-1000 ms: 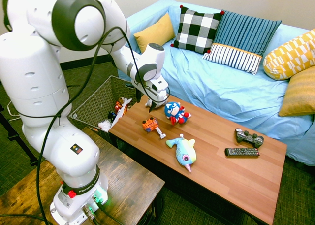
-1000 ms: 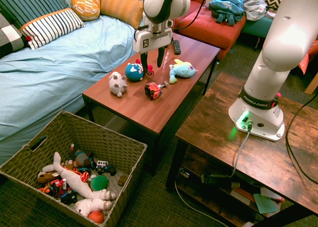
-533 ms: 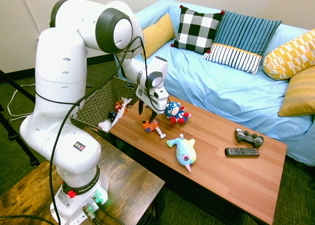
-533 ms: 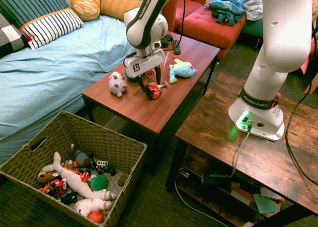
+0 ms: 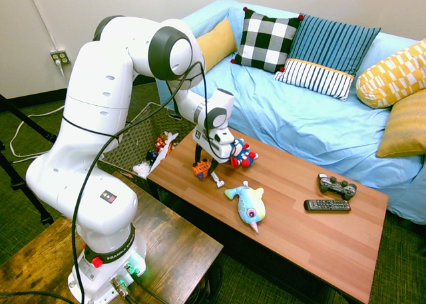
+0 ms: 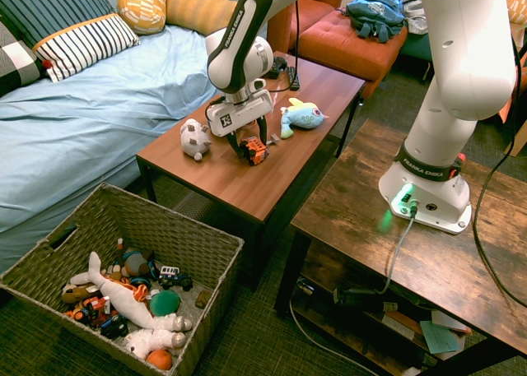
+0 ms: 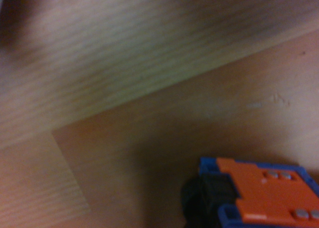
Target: Put the toy car in the basket
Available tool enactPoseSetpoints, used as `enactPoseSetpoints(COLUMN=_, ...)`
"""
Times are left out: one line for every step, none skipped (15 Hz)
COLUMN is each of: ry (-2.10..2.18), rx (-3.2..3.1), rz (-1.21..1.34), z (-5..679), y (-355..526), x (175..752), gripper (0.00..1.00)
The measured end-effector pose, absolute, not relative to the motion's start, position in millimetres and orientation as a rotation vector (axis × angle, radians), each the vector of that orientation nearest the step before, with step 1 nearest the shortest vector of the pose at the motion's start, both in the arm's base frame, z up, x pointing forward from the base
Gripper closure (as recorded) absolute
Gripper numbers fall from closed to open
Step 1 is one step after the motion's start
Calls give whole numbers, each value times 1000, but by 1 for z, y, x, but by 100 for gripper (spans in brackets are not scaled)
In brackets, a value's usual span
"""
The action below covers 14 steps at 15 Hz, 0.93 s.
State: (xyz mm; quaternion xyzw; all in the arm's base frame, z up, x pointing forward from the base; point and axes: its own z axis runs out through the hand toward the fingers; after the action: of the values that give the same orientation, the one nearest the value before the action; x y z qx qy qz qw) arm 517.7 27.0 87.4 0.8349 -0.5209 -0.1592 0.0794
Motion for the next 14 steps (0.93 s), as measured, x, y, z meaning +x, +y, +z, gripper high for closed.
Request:
enactPoseSetpoints(ry=-1564, rx=2501, rz=-470, z=86, y=27, x=520, gripper=100)
enactPoseSetpoints(ry=-1569, rx=2500, rz=-469, z=85, y=27, x=521, gripper=100)
enactPoseSetpoints(ry=-1574, rx=2500, rz=-470, z=85, y=27, x=521, gripper=100)
enactPoseSetpoints(ry=-1578, rx=2500, rz=-470, z=86, y=27, x=522, gripper=100)
enactPoseSetpoints(ry=-1581, rx=2500, rz=-470, z=86, y=27, x=522, gripper=100)
enactPoseSetpoints(ry=-1582, rx=2500, rz=-471, z=86, y=27, x=522, gripper=100)
enactPoseSetpoints(ry=-1584, rx=2499, rz=-471, z=86, y=26, x=522, gripper=100)
enactPoseSetpoints(ry=-1584, rx=2499, rz=-471, z=86, y=26, x=522, gripper=100)
enactPoseSetpoints(ry=-1584, rx=2501, rz=-470, z=86, y=27, x=522, gripper=100)
enactPoseSetpoints(ry=-1583, rx=2502, rz=-469, z=86, y=27, x=523, gripper=100)
enactPoseSetpoints(ry=-1582, rx=2505, rz=-468, z=87, y=28, x=524, gripper=100)
enactPoseSetpoints(ry=-1581, rx=2508, rz=-466, z=88, y=28, x=525, gripper=100)
enactPoseSetpoints(ry=-1579, rx=2514, rz=-462, z=89, y=30, x=526, gripper=100)
enactPoseSetpoints(ry=-1576, rx=2524, rz=-452, z=91, y=33, x=527, gripper=100)
